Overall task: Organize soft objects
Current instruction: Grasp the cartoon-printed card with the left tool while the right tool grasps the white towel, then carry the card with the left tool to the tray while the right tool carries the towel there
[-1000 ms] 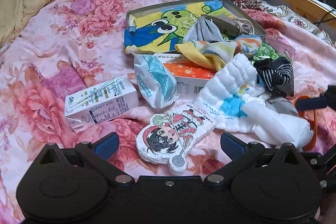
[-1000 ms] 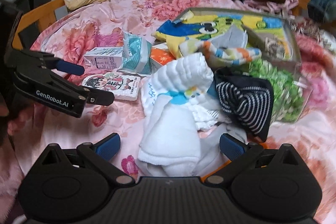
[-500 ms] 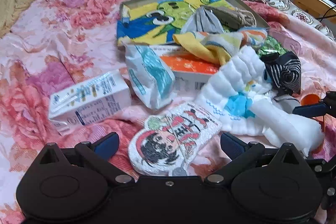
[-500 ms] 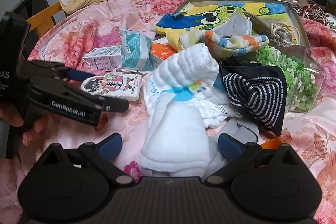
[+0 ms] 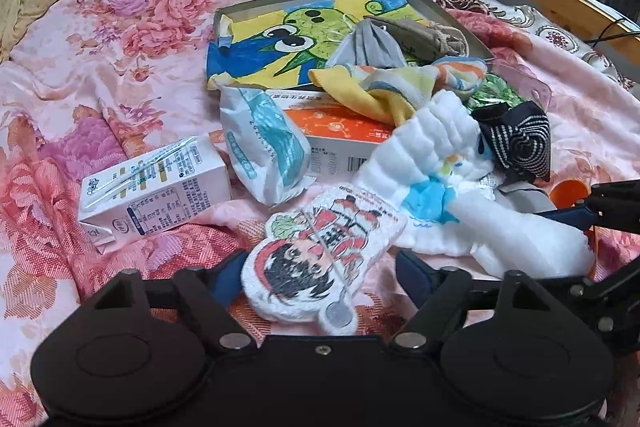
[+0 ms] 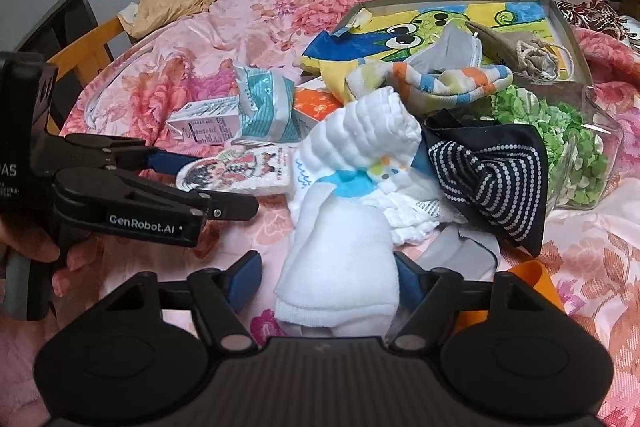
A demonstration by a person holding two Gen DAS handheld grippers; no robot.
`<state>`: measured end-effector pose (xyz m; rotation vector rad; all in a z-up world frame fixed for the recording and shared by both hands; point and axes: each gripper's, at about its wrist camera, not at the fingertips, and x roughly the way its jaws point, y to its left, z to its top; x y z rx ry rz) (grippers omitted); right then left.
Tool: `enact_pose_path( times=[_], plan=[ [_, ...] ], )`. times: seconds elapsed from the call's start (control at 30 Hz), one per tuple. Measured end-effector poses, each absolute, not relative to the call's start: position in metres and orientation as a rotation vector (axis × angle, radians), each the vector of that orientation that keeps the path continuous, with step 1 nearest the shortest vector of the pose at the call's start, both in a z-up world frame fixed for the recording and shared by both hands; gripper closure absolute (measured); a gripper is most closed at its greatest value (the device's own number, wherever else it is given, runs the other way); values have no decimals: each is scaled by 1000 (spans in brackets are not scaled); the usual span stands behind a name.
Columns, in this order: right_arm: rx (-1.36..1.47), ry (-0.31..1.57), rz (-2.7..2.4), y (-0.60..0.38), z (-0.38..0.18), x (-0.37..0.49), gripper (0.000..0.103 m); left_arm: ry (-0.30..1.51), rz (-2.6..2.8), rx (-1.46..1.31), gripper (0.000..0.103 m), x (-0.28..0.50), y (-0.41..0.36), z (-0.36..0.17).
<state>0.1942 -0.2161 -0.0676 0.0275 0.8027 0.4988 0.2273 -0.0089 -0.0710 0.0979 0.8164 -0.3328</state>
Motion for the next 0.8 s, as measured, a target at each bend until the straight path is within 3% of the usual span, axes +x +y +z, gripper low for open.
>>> enact_pose_path(
  times=[0.23, 0.37, 0.6, 0.8],
  plan=[
    [1, 792, 509, -212, -67, 191, 43, 801, -346, 127, 40, 224, -12, -70],
    [-12, 787, 524, -210, -66, 190, 50, 802, -359, 128, 41, 222, -14, -69],
    [-57, 795, 526, -205, -68, 188, 53, 820, -409, 190, 42, 217, -24, -74],
    [-70, 815, 502, -206, -71, 190, 63, 808, -412, 200, 43, 215, -25, -73]
  ],
)
